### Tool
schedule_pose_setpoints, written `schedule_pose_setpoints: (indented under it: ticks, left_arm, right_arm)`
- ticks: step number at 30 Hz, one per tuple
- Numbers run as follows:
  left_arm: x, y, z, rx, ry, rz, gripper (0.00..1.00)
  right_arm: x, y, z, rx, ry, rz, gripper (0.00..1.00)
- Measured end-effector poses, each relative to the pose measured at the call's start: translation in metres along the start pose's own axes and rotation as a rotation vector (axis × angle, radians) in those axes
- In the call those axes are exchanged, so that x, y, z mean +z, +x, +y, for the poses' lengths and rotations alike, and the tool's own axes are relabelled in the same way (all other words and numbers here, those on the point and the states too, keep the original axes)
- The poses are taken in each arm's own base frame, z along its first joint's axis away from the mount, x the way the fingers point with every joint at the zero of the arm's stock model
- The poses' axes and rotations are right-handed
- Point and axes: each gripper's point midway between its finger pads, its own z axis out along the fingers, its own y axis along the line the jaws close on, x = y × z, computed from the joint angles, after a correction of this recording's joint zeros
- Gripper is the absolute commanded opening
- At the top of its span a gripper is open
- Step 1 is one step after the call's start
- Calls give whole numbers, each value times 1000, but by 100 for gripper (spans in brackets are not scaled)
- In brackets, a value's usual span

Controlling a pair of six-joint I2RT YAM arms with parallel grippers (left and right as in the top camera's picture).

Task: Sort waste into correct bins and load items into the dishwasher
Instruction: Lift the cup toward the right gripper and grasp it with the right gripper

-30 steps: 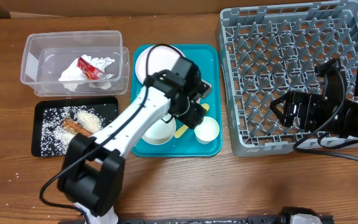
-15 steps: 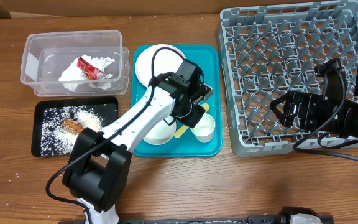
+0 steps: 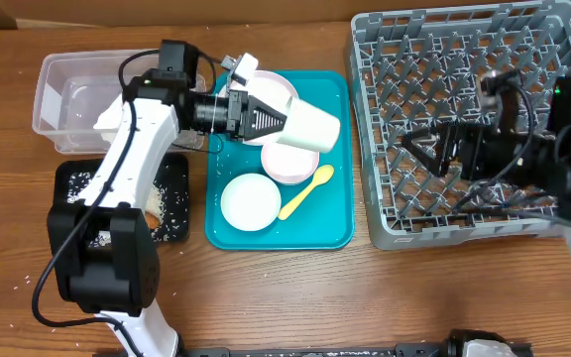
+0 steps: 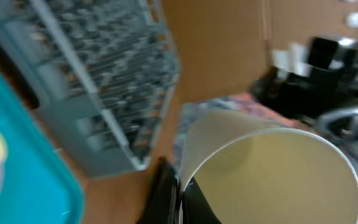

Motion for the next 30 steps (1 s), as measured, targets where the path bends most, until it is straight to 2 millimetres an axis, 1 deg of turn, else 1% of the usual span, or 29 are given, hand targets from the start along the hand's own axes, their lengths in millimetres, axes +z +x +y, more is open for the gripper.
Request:
schedule_pose_setpoints:
  ticks: [3,5,7,9,10,11,13,14,18,21,28,30]
  left_arm:
    - [5,3,-18,-3,97,18,4]
    - [12,7,-24,-8,126,38,4]
    - [19,11,-29,-7,144,58,4]
    - [24,14,-32,-7,156,74,4]
    - [27,15,-33,-7,161,81,4]
    - [28,16,-34,-8,165,84,4]
    - [28,16,-34,-9,165,84,4]
    - [28,16,-34,-11,165,84,4]
    - [26,15,-34,-10,167,81,4]
    - [27,14,-33,0,163,79,4]
    - [25,3,-34,14,168,69,4]
    - [23,0,-34,11,170,65,4]
  right_arm:
    - [18,-13,12,-57,-149,-24,100]
    - [30,-16,23,-92,-215,-18,100]
    - [43,-17,35,-127,-270,1,99]
    - [58,-13,47,-153,-318,35,99]
    - [62,-12,50,-159,-330,44,97]
    - [72,-9,56,-168,-355,69,96]
    - [81,-5,59,-173,-369,91,95]
    - [86,-3,60,-172,-371,105,93]
    - [108,6,56,-156,-359,161,90]
    - [113,9,57,-154,-367,177,87]
    - [116,7,62,-183,-375,166,78]
    - [116,7,62,-187,-375,164,72]
